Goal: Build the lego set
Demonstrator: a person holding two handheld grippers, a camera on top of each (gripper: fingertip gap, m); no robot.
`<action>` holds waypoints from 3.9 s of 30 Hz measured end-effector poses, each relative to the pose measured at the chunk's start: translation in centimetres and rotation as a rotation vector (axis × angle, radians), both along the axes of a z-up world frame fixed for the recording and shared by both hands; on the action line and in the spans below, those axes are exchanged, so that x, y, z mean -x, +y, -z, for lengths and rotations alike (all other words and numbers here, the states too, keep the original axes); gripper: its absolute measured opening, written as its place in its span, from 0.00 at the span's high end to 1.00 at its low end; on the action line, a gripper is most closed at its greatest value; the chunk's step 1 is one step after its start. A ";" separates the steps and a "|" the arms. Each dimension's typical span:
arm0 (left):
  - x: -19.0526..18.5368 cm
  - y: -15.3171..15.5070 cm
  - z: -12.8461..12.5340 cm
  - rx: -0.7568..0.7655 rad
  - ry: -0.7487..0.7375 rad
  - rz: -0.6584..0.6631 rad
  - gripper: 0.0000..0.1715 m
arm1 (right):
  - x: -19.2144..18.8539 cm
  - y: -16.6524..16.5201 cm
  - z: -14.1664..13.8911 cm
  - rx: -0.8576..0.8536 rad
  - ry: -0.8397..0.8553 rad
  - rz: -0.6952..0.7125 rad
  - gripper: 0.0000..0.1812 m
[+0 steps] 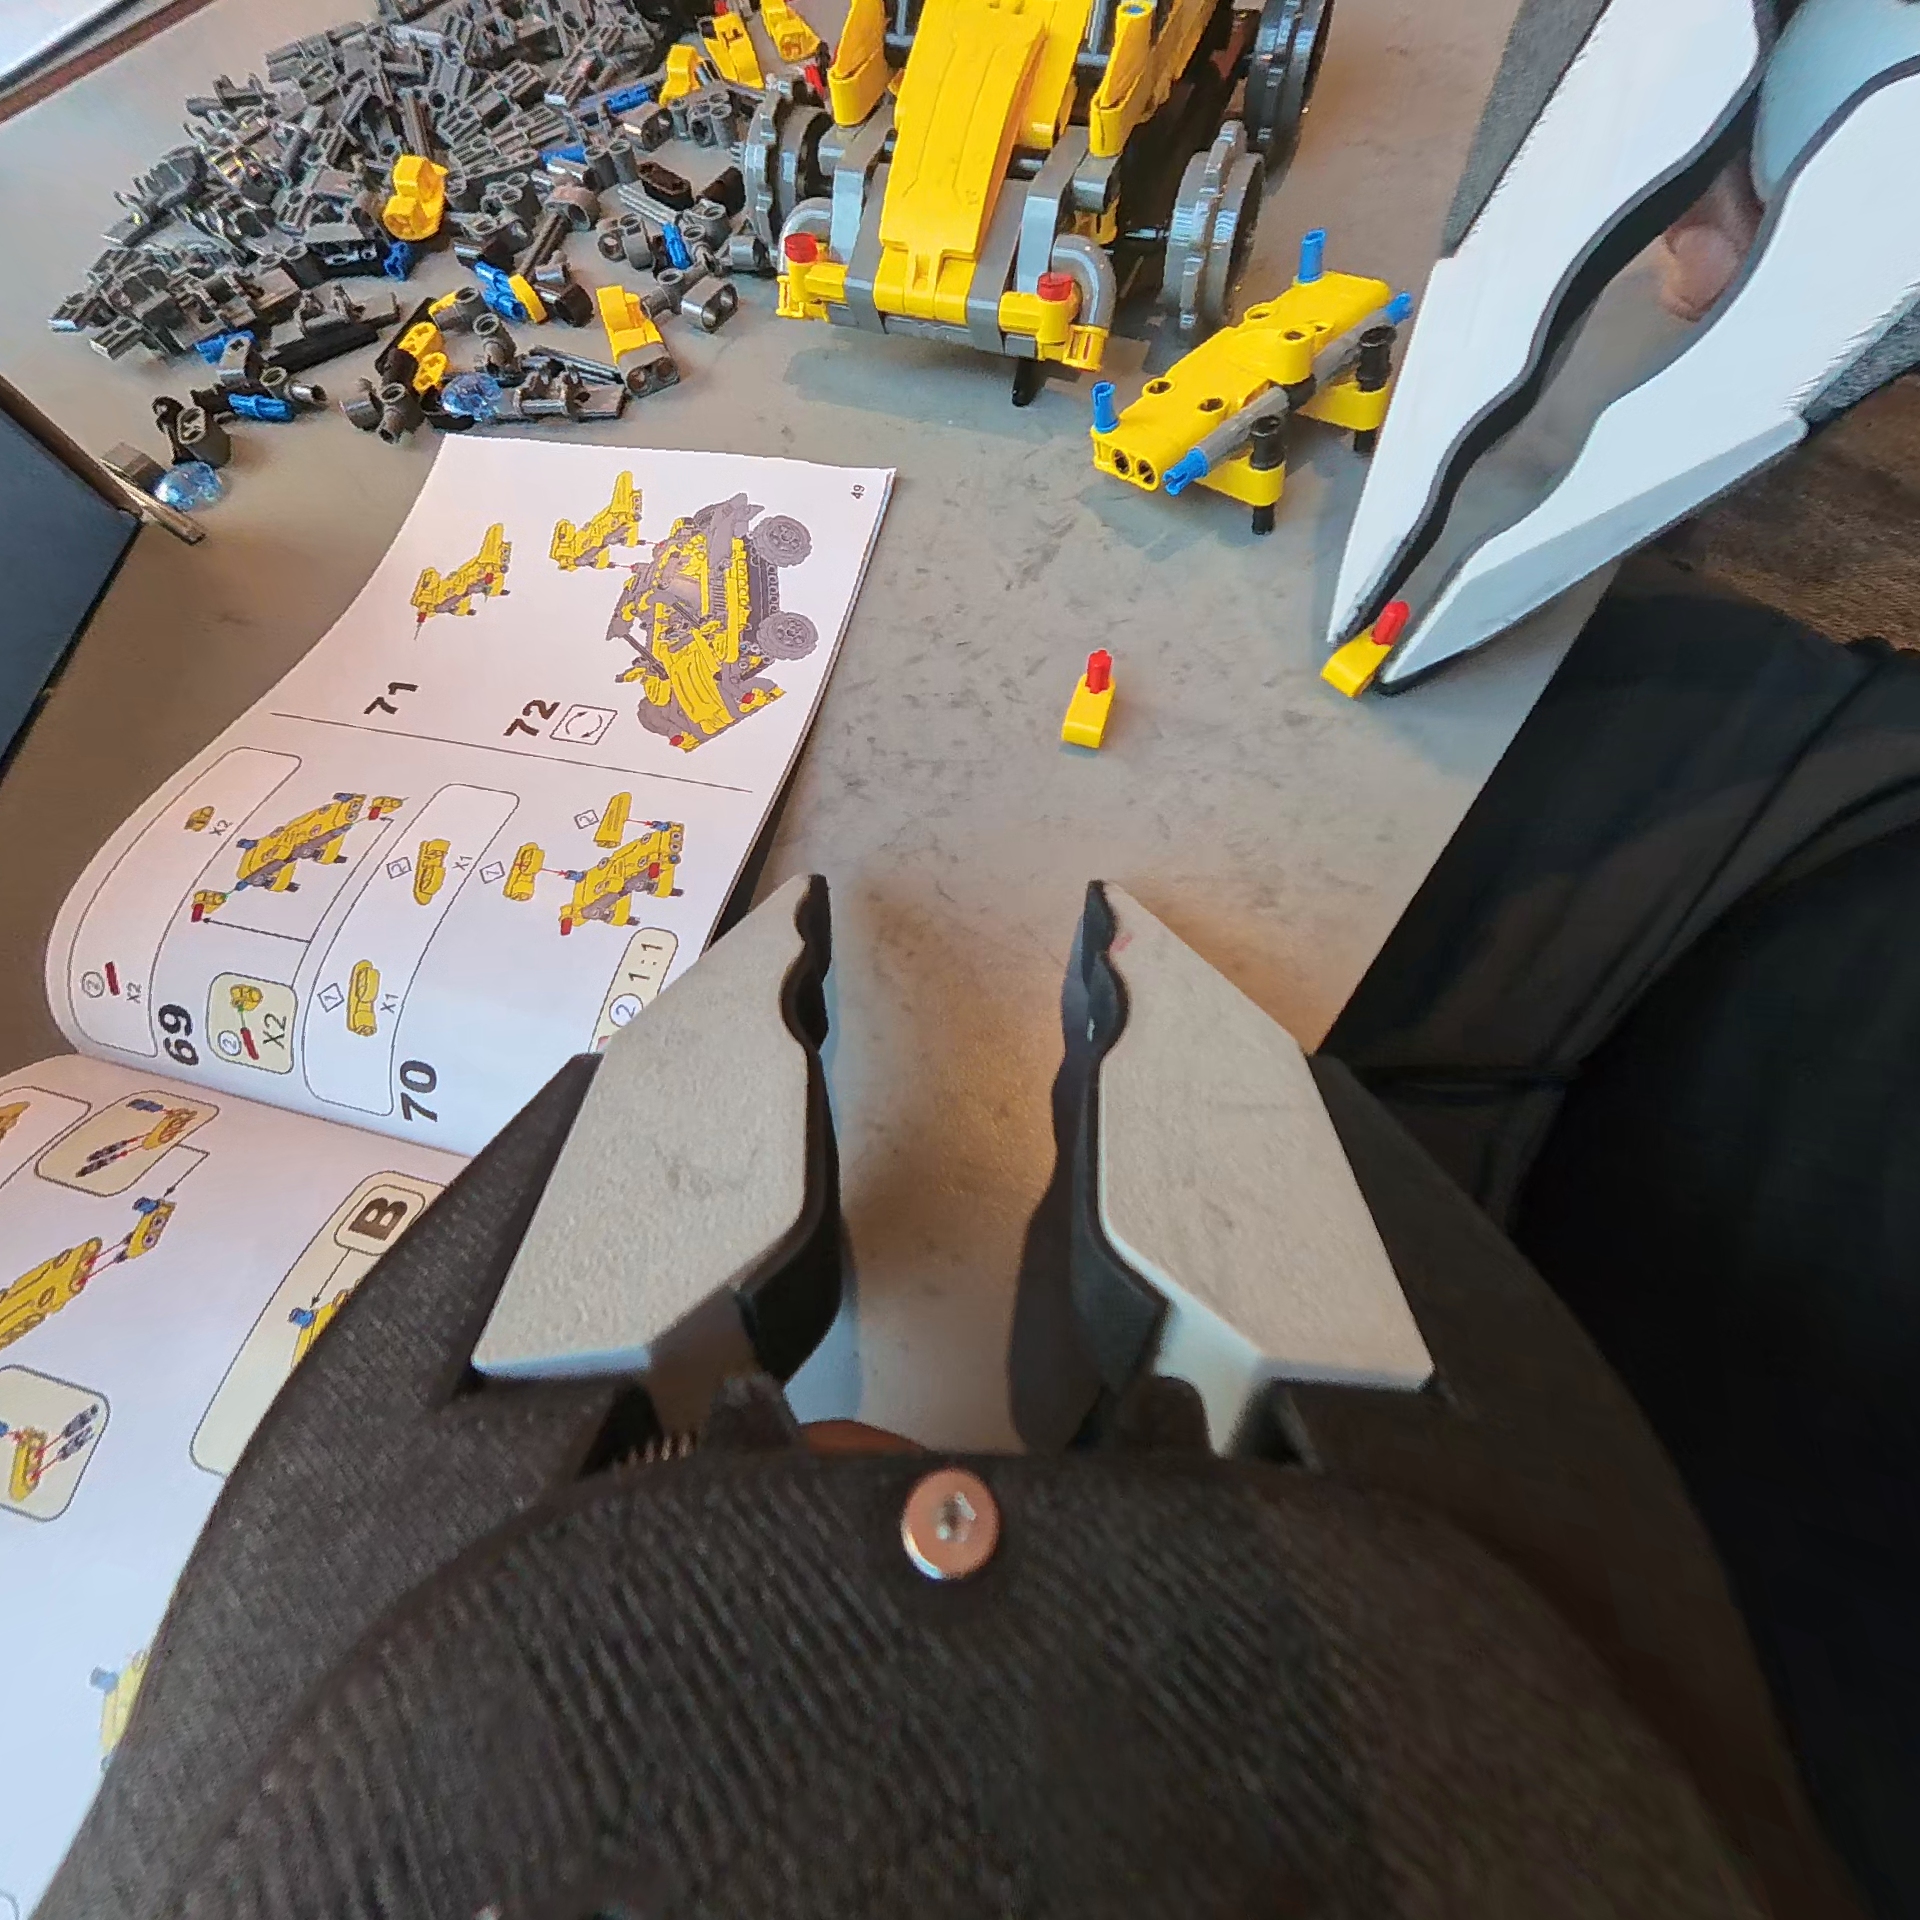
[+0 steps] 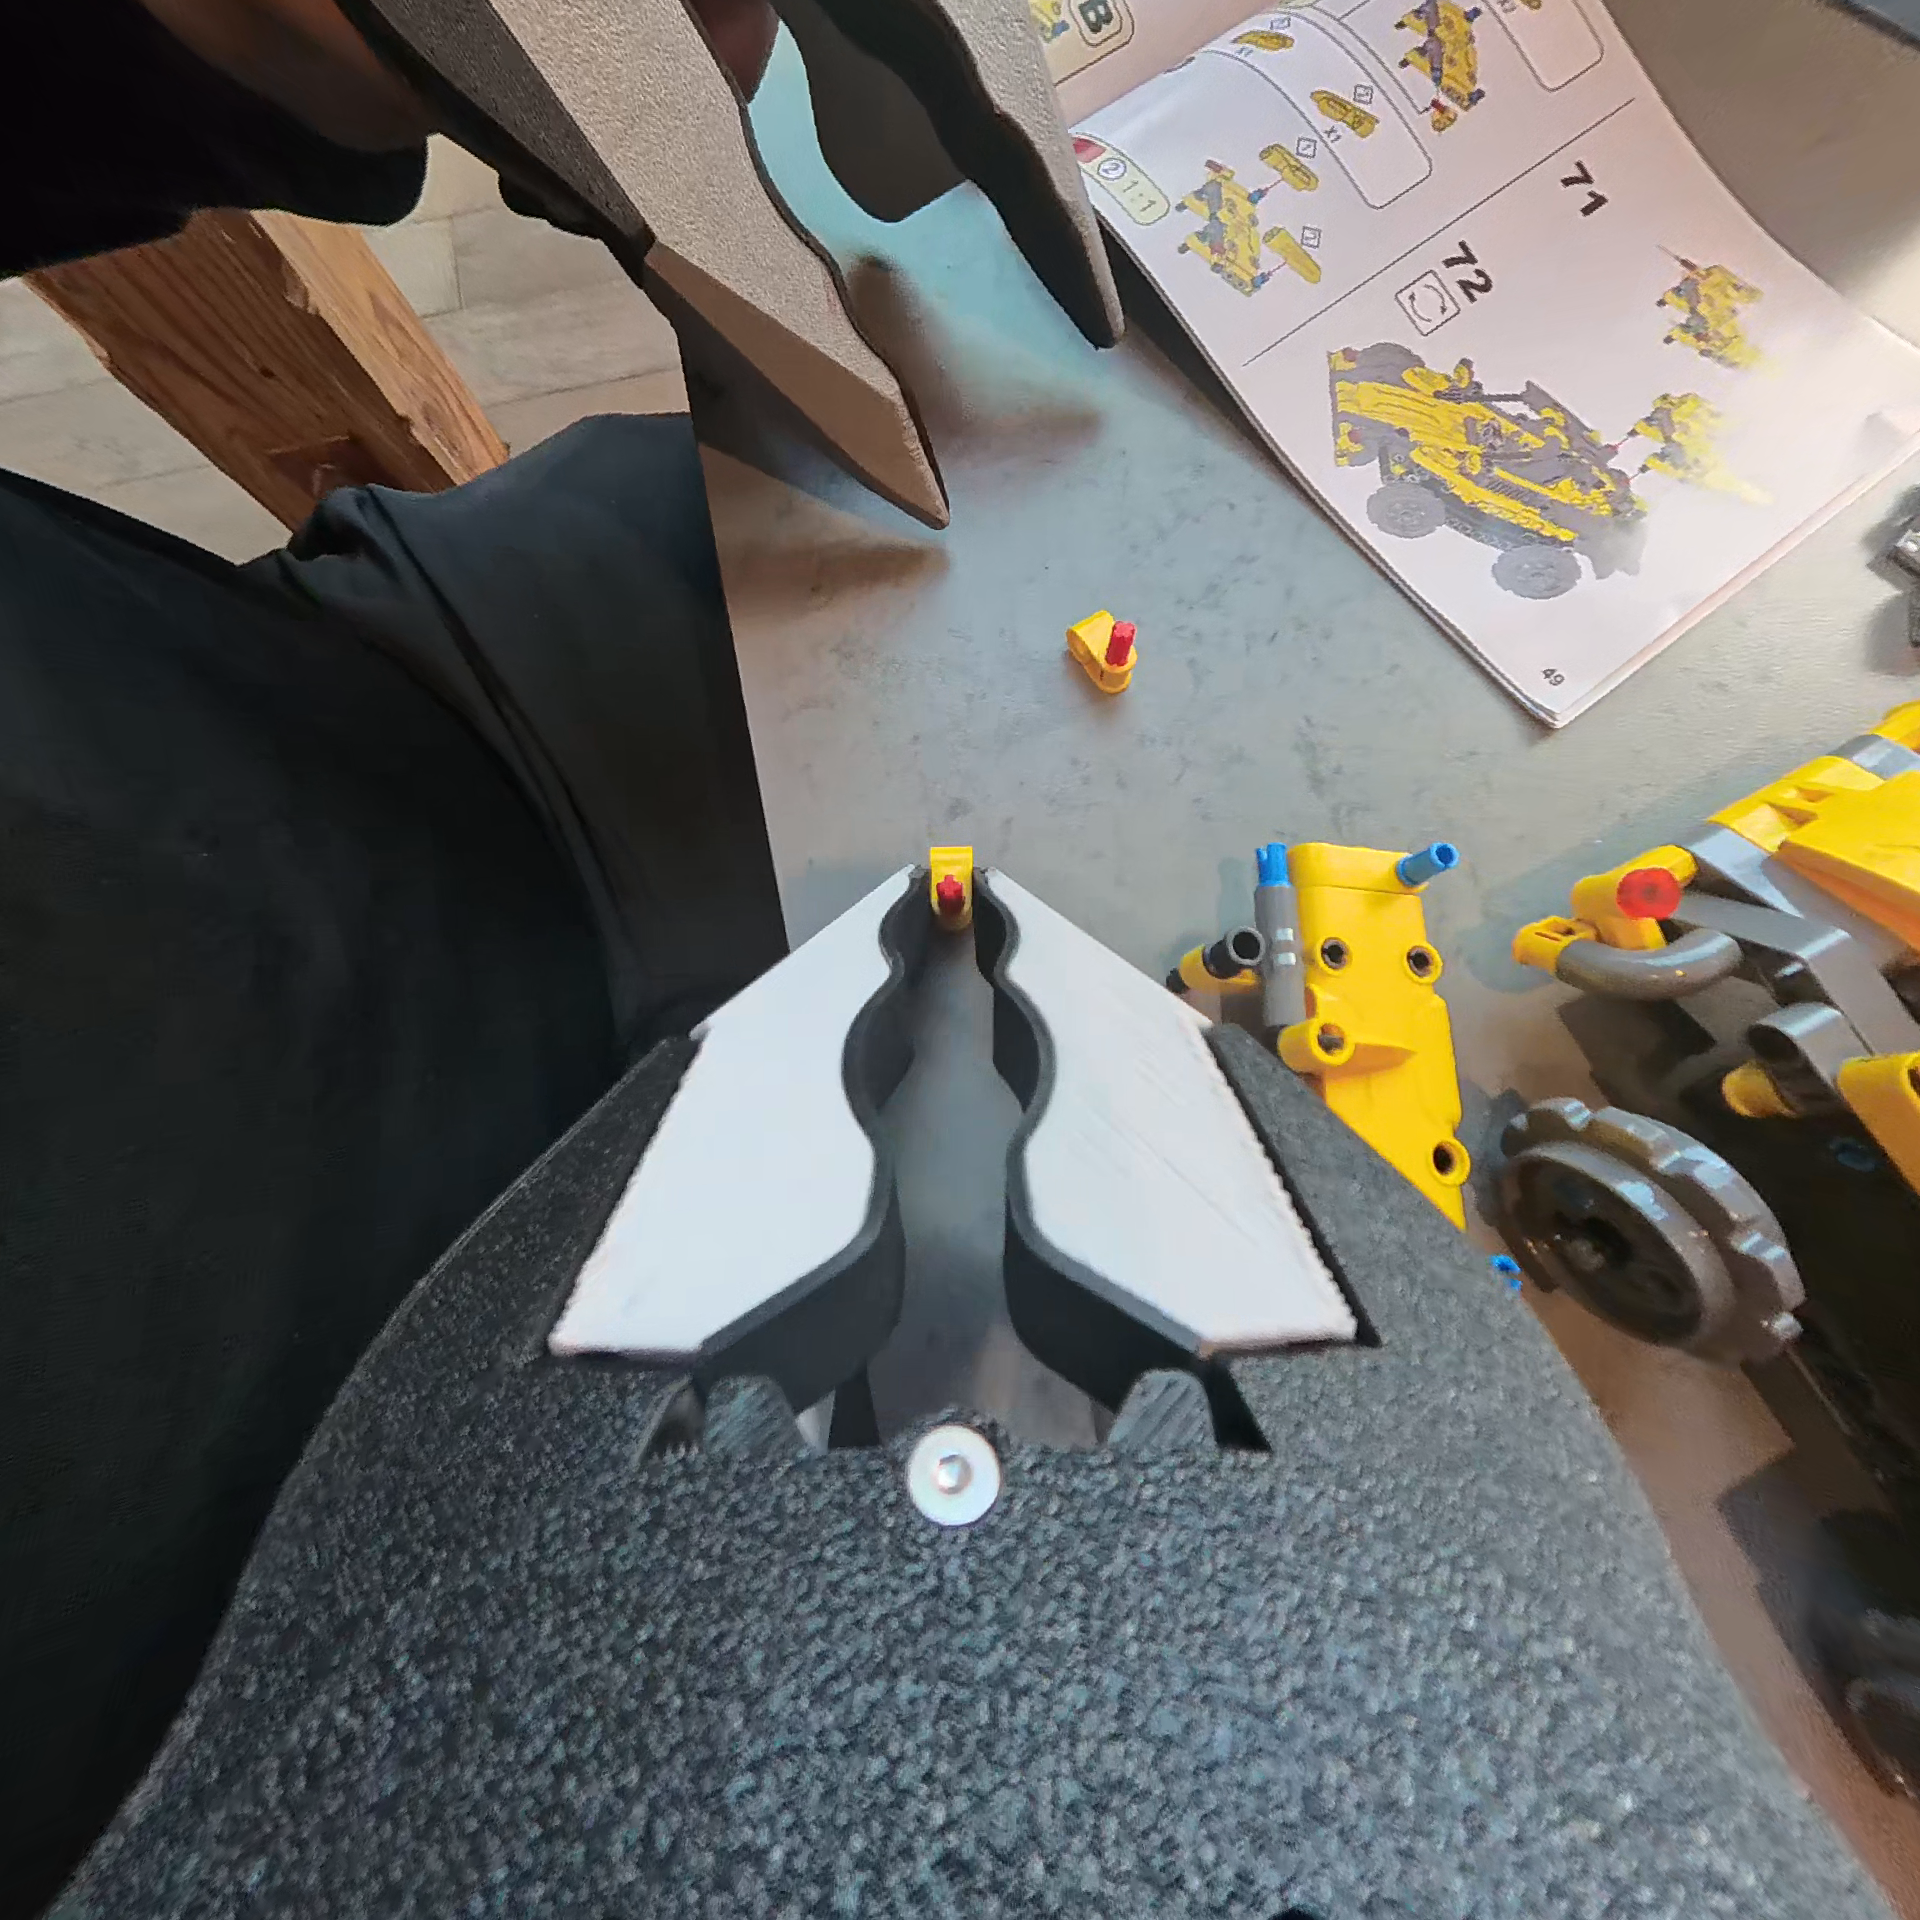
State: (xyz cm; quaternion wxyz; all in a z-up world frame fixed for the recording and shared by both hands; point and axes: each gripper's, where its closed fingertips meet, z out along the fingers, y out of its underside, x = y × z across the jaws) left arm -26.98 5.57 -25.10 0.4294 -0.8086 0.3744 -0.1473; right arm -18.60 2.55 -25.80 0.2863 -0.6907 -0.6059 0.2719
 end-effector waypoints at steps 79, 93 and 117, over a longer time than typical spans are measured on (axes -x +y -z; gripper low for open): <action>-7.2 -1.4 -2.9 -0.300 0.172 0.242 0.81 | -11.1 3.7 -0.4 0.151 0.052 0.174 0.91; -16.3 -1.8 -3.4 -0.896 0.572 0.587 0.90 | -7.8 -0.4 -4.2 0.584 0.344 0.186 0.91; -17.6 -8.1 -8.2 0.159 -0.509 0.868 0.96 | -8.6 -3.8 -9.8 -0.194 0.294 -0.077 0.81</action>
